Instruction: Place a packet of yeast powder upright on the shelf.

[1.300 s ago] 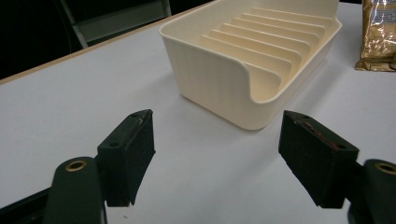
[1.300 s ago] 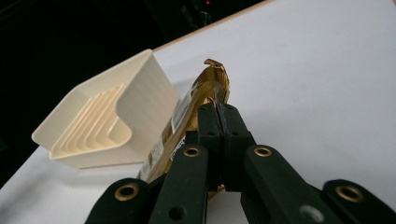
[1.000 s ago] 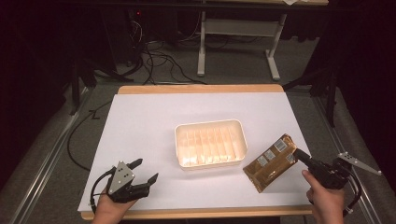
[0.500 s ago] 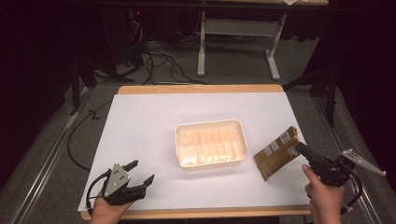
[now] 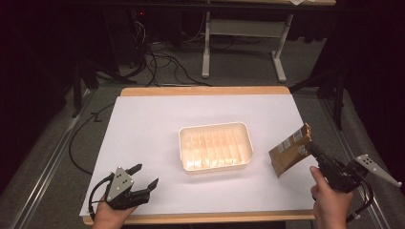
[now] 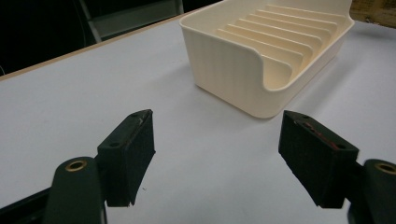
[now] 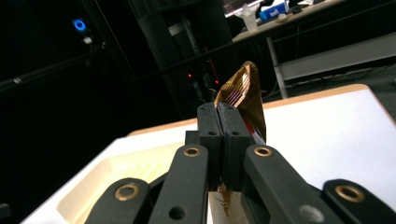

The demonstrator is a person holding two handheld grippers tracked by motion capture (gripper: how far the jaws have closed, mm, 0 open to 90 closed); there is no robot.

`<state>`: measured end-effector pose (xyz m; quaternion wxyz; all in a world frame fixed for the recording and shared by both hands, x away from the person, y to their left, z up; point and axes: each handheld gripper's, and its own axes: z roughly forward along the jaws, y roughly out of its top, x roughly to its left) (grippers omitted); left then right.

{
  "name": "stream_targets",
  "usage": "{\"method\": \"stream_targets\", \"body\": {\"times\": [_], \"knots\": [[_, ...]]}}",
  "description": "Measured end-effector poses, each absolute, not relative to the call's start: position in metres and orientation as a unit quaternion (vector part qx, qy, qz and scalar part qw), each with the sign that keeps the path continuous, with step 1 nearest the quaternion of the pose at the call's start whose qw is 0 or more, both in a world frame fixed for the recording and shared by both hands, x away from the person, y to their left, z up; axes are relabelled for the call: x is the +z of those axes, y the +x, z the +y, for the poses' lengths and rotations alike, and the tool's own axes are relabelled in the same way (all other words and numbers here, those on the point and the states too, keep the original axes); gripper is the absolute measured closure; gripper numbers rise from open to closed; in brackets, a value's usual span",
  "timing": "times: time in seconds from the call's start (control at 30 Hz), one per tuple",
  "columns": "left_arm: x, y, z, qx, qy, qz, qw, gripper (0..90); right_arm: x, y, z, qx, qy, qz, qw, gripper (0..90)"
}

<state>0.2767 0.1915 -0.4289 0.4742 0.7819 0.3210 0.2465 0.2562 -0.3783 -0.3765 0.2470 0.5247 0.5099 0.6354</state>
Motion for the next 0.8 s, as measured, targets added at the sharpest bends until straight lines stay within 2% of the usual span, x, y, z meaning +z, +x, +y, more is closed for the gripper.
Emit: {"method": "stream_targets", "body": {"times": [0.43,0.8], "knots": [[-0.429,0.277,0.195,0.249,0.779,0.323,0.476,27.3,-0.353,0.255,-0.353,0.661,0.503,0.498,0.25,90.0],[-0.429,0.277,0.195,0.25,0.777,0.326,0.477,27.2,-0.314,0.258,-0.335,0.686,0.471,0.493,0.252,90.0]]}}
